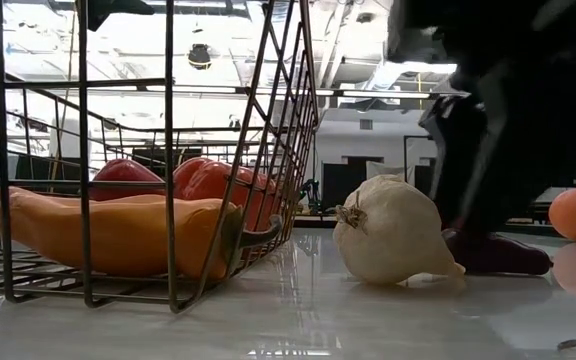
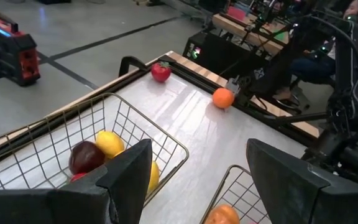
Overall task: Sort produce into baskets
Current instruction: Put the eggplant into the bottom wire basket
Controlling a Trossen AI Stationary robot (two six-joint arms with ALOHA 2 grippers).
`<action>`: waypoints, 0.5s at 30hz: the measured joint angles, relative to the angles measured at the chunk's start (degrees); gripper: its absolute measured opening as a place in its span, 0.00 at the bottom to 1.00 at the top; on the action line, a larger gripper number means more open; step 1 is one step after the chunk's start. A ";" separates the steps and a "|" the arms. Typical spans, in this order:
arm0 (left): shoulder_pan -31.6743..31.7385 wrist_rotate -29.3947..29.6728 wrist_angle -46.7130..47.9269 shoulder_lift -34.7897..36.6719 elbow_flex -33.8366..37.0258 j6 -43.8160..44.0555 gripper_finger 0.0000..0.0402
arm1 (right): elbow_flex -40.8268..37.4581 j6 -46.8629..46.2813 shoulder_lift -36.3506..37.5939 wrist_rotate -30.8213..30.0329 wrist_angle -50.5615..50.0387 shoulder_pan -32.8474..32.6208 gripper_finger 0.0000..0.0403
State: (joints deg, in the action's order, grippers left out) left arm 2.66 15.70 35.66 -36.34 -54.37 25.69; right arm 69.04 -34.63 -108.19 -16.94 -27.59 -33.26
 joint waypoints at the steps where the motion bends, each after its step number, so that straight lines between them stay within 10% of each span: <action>1: 0.01 0.00 0.00 0.00 0.00 0.00 0.62 | -0.02 0.18 -0.09 0.26 -0.20 -0.02 0.63; 15: 0.01 -0.02 0.02 0.02 0.00 -1.07 0.62 | -0.02 0.44 -1.74 0.71 -0.70 -0.09 0.36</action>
State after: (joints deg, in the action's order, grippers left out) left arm 2.67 15.68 35.68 -36.32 -54.37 24.62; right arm 69.01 -34.19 -109.93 -16.22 -28.29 -33.34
